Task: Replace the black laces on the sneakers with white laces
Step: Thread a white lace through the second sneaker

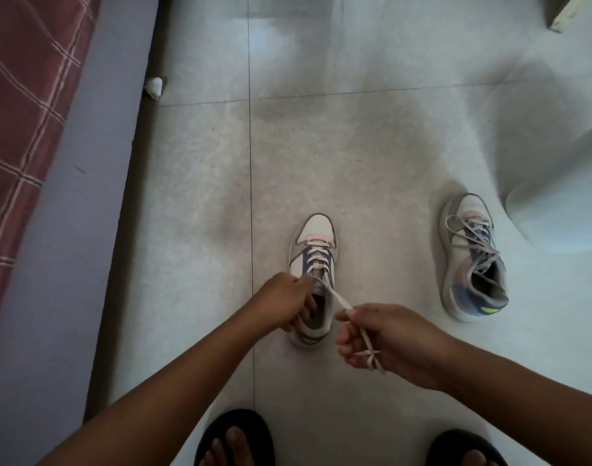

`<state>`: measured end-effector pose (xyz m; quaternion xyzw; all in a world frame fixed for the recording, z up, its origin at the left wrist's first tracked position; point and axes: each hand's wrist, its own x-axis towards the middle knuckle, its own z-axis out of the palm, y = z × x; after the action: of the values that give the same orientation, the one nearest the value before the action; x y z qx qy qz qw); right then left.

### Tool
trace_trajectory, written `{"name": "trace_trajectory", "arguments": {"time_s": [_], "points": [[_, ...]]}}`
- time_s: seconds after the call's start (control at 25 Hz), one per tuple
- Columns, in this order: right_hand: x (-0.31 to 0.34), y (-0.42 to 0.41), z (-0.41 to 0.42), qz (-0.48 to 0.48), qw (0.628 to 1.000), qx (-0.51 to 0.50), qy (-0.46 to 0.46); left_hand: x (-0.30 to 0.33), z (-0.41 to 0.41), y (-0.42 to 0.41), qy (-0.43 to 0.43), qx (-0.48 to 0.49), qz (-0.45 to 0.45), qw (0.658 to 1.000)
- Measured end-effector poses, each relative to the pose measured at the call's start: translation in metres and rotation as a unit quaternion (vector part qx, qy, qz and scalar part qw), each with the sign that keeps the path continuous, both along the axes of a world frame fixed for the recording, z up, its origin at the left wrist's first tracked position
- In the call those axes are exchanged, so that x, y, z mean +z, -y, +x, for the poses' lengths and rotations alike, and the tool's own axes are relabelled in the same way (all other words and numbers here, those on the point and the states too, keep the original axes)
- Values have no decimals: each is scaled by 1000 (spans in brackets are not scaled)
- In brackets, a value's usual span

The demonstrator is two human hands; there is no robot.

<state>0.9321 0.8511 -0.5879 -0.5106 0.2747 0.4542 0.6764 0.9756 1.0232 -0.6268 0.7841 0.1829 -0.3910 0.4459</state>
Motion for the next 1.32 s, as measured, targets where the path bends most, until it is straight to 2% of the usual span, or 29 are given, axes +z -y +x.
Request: {"name": "trace_trajectory", "arguments": {"time_s": [0.08,0.16,0.24,0.36,0.48,0.52,0.64,0.72,0.8,0.88,0.92,0.96,1.04,1.08,1.12,1.2,1.28,1.32], "points": [[-4,-7,-9,-23,992,110,52,7,-14,13,-89,71,-95,989],[-9,-10,-11,-43,980,180,70,7,-24,18,-94,131,-125,979],[-14,-9,-6,-64,985,157,33,5,-31,15,-72,175,-126,974],[-29,-8,7,-97,994,49,-1,6,-43,9,-54,183,-142,971],[-41,-18,15,-65,997,23,-23,11,-57,9,-55,89,-162,981],[-43,-21,17,-63,997,30,-30,12,-60,7,-44,41,-144,988],[-45,-22,25,-76,996,44,-4,12,-58,-5,49,-76,5,996],[-44,-19,27,-34,998,46,-14,10,-55,-13,112,-145,88,979],[-41,-20,24,35,996,75,-24,12,-53,-15,90,-256,81,959],[-38,-23,20,14,991,118,55,18,-47,-14,60,-317,92,942],[-36,-23,18,-37,978,156,132,19,-40,-14,74,-298,113,945],[-33,-22,17,-98,949,209,216,20,-33,-14,90,-230,120,962],[-30,-21,13,-178,855,320,367,17,-25,-13,56,-45,34,997],[-29,-21,11,-182,822,354,406,17,-25,-10,15,14,-24,999],[-26,-21,10,-173,809,371,422,16,-26,-8,-17,45,-61,997],[-20,-17,11,-163,827,351,408,12,-26,-7,-31,81,-86,993],[-18,-3,19,-193,869,268,369,11,-19,-13,-17,146,-89,985],[-16,8,25,-186,901,205,334,12,-14,-19,-10,193,-105,976]]}}
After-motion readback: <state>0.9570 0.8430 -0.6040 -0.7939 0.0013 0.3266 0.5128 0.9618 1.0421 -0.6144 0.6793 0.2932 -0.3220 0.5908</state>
